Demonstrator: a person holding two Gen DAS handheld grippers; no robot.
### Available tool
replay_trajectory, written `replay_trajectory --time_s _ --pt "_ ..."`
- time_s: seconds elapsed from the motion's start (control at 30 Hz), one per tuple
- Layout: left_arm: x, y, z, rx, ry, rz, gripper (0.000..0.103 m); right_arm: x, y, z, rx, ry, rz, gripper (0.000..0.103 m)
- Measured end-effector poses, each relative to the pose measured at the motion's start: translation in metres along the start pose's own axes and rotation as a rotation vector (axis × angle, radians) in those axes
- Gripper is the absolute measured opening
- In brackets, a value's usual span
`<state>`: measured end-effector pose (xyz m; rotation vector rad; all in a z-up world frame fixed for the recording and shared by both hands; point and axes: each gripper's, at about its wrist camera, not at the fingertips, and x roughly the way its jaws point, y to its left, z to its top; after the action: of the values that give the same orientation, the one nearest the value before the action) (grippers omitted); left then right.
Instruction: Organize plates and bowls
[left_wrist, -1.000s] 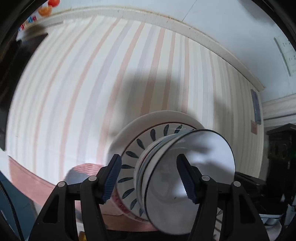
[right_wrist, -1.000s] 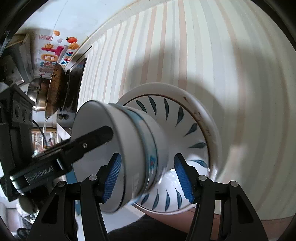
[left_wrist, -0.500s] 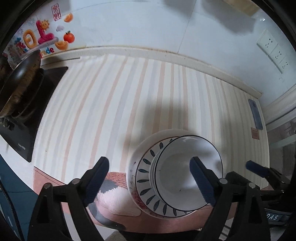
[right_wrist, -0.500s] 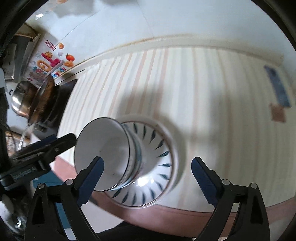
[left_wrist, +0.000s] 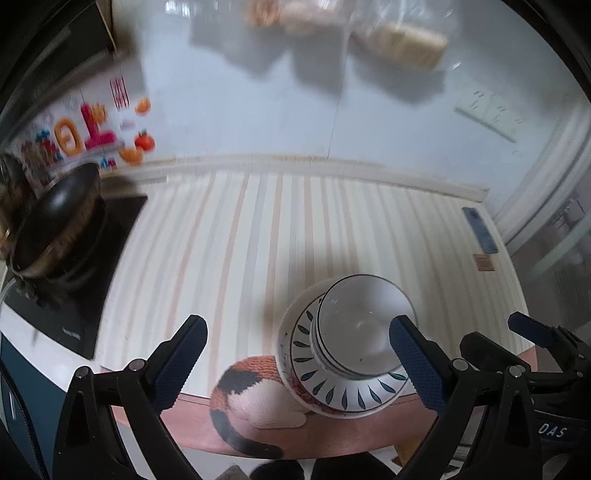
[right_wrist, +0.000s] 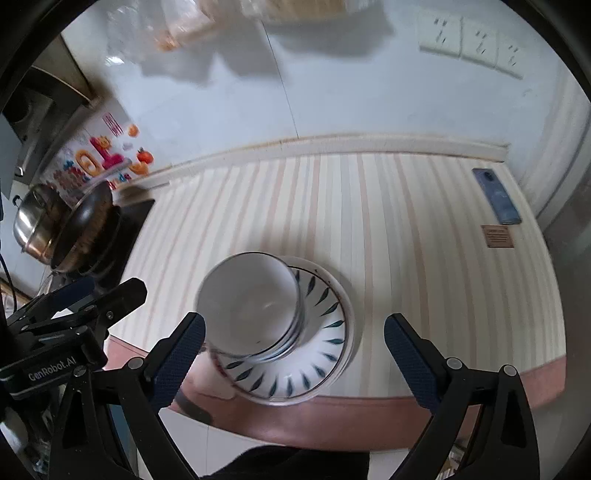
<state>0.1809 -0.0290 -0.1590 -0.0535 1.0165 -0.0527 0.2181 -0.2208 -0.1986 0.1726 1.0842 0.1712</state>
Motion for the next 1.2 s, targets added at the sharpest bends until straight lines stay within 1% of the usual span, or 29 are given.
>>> replay_trajectory --time_s 0.17,0.23,0.3,0.37,0.47,0.6,0.87,1.0,1.2 --pt "-0.045 0.011 -0.012 0.021 -0.061 -0.026 0.102 -0.056 0.025 -0.026 0.022 -0.101 -0.025 0.1" --pt "-0.061 0.015 -0.017 0.029 -0.087 -0.017 0.102 -0.076 0.033 -0.037 0.027 -0.131 -0.045 0.1" --pt "-0.077 0.018 -0.024 0.032 -0.111 -0.009 0.102 -0.094 0.039 -0.047 0.037 -0.154 -0.043 0.1" --pt "-0.097 0.021 -0.033 0.023 -0.132 -0.017 0.102 -0.11 0.046 -0.057 0.035 -0.173 -0.055 0.1" --pt "-0.12 0.024 -0.047 0.023 -0.165 -0.001 0.102 -0.136 0.057 -0.073 0.025 -0.212 -0.075 0.1" --pt "-0.142 0.024 -0.063 0.02 -0.185 0.015 0.102 -0.17 0.066 -0.093 0.013 -0.254 -0.081 0.101" --pt "-0.187 0.02 -0.102 -0.005 -0.235 0.058 0.102 -0.224 0.071 -0.134 -0.01 -0.303 -0.046 0.101" --pt "-0.209 0.017 -0.125 -0.023 -0.251 0.077 0.102 -0.243 0.07 -0.154 -0.025 -0.314 -0.039 0.101" --pt "-0.233 0.013 -0.153 -0.022 -0.269 0.108 0.102 -0.268 0.071 -0.186 -0.047 -0.332 -0.029 0.101"
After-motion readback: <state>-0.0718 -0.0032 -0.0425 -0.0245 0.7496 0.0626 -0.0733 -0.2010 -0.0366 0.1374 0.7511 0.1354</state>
